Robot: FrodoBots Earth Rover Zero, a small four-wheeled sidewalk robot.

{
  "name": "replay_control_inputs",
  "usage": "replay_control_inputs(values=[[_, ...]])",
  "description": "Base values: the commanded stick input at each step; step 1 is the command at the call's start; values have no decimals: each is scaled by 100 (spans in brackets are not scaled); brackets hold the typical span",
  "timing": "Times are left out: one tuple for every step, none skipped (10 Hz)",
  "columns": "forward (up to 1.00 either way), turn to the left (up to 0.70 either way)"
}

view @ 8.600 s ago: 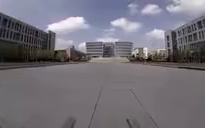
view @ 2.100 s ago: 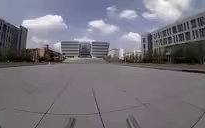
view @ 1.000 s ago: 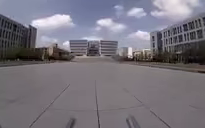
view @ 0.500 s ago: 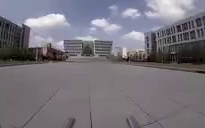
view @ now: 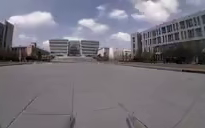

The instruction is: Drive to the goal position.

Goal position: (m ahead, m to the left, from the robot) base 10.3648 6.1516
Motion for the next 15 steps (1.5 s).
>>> replay_control_inputs(values=[[70, -8], [70, 9], [70, 10], [70, 10], [70, 10], [70, 10], [70, 10], [70, 10], [70, 10], [70, 10], [70, 10], [70, 10], [70, 10], [70, 10], [70, 10]])
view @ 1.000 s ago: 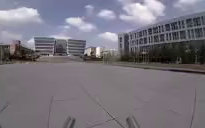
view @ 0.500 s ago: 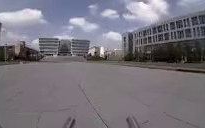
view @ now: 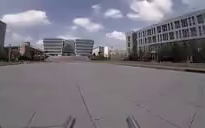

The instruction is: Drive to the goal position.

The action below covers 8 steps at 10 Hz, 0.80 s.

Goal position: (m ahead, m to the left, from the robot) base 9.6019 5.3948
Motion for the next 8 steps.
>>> replay_control_inputs(values=[[70, 10], [70, 10], [70, 10], [70, 10], [70, 10], [70, 10], [70, 10], [70, 10]])
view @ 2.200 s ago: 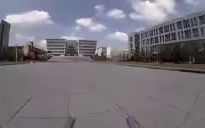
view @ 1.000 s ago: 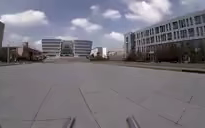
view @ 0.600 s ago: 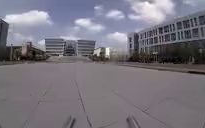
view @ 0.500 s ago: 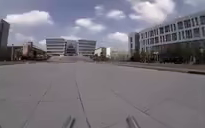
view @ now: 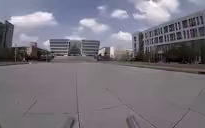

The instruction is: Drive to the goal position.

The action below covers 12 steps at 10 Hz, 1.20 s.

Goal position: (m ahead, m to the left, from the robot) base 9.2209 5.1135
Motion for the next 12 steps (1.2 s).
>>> replay_control_inputs(values=[[70, 10], [70, 10], [70, 10], [70, 10], [70, 10], [70, 10], [70, 10], [70, 10], [70, 10], [70, 10], [70, 10], [70, 10]])
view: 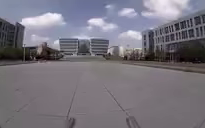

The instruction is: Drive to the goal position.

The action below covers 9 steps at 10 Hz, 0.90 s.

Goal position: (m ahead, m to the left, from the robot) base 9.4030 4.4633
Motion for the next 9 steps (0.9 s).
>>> replay_control_inputs(values=[[70, 10], [70, 10], [70, 10], [70, 10], [70, 10], [70, 10], [70, 10], [70, 10], [70, 10]])
